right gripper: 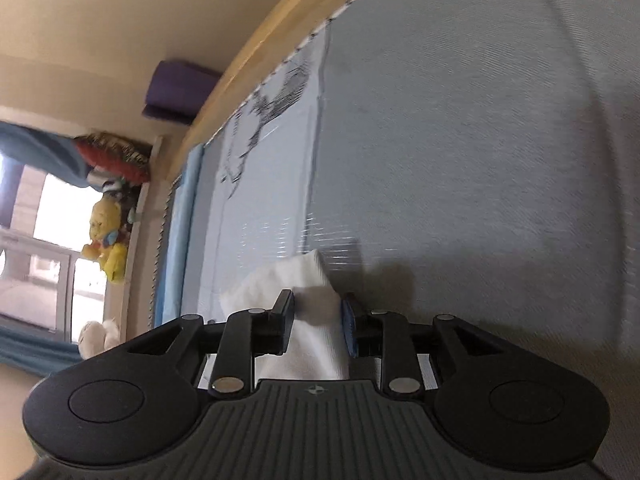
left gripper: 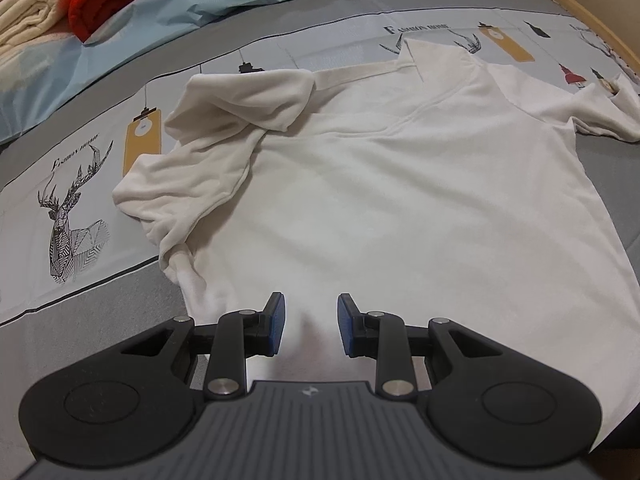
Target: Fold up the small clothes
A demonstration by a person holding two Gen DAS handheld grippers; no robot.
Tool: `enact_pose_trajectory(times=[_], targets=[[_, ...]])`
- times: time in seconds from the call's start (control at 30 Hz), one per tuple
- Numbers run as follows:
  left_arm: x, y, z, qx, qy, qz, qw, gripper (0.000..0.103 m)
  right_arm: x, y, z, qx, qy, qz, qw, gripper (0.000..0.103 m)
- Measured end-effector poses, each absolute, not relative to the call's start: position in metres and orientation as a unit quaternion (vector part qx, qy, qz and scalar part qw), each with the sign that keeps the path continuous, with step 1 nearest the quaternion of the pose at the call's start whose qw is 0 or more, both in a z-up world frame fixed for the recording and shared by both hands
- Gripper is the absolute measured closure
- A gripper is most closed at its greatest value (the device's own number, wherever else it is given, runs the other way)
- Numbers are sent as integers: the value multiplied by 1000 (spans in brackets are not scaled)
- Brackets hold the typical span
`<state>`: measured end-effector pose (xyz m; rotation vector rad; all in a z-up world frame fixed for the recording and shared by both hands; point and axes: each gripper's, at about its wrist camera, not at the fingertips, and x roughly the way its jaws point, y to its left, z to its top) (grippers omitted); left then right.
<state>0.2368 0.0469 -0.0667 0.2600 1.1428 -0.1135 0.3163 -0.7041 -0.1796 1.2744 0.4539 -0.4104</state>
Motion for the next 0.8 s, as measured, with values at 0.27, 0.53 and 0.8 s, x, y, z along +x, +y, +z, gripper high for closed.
enact_pose_trajectory(times=[0.27, 0.53, 0.8], targets=[[241, 44, -69, 126, 540, -55, 830, 71, 319, -685, -93, 448, 94, -146, 877, 100], [240, 50, -67, 121, 538, -54, 833, 71, 292, -705, -143, 428, 210, -355, 804, 100], [239, 53, -65, 117, 535, -58, 835, 71, 276, -719, -155, 514, 190, -341, 764, 73]])
